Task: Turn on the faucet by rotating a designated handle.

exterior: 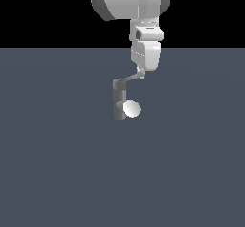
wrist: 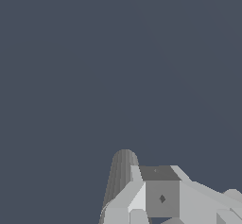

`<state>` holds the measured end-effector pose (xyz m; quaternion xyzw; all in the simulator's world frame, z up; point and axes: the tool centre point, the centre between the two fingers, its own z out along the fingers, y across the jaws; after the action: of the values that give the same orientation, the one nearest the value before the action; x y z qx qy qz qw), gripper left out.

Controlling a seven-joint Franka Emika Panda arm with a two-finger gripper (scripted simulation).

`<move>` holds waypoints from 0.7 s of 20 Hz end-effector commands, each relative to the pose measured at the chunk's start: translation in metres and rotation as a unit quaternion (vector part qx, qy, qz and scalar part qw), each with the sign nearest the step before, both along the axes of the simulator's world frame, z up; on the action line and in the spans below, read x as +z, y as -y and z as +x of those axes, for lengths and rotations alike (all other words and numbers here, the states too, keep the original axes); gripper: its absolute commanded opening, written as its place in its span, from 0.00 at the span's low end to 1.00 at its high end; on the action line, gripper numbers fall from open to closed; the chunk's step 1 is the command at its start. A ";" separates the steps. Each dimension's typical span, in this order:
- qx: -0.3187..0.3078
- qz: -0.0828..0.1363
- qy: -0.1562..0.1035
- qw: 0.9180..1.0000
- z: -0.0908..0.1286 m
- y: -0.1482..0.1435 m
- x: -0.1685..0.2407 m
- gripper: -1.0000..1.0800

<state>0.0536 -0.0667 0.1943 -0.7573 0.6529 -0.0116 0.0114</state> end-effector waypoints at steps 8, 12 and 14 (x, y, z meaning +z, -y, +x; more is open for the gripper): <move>-0.002 0.000 -0.009 1.000 -0.030 -0.011 -0.006 0.00; -0.004 0.000 -0.011 1.000 -0.043 -0.015 -0.008 0.00; -0.004 0.000 -0.012 1.000 -0.049 -0.018 -0.009 0.00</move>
<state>0.0194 -0.0516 0.1982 -0.7546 0.6558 -0.0164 0.0137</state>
